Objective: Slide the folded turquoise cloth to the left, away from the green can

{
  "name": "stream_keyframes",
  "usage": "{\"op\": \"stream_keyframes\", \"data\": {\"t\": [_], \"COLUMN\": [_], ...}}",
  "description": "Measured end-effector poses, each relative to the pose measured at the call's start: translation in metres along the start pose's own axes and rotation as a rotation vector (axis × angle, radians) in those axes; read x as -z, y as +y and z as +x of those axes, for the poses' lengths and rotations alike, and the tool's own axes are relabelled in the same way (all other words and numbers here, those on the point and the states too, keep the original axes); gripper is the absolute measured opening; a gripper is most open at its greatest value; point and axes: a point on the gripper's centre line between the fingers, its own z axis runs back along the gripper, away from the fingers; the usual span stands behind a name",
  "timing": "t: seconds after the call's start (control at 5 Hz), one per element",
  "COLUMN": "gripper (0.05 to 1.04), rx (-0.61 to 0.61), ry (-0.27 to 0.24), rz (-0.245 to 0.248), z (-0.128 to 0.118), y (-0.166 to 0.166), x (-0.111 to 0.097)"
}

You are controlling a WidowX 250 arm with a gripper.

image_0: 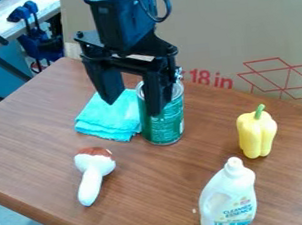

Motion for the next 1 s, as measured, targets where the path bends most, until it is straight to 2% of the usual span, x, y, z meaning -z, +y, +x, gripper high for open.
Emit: {"op": "stream_keyframes", "data": {"t": [0.2, 0.4, 0.6, 0.8, 1.0], "gripper": [1.001, 1.001, 1.001, 1.001, 1.001], "rx": [-0.004, -0.024, -0.074, -0.132, -0.190], "ry": [0.022, -0.005, -0.028, -0.033, 0.040], "rz": [0.002, -0.005, 0.012, 0.037, 0.098], "z": [-0.002, 0.008, 0.021, 0.037, 0.061], "y": [0.003, 0.046, 0.089, 0.124, 0.151], "x": [0.005, 0.003, 0.001, 0.007, 0.025]}}
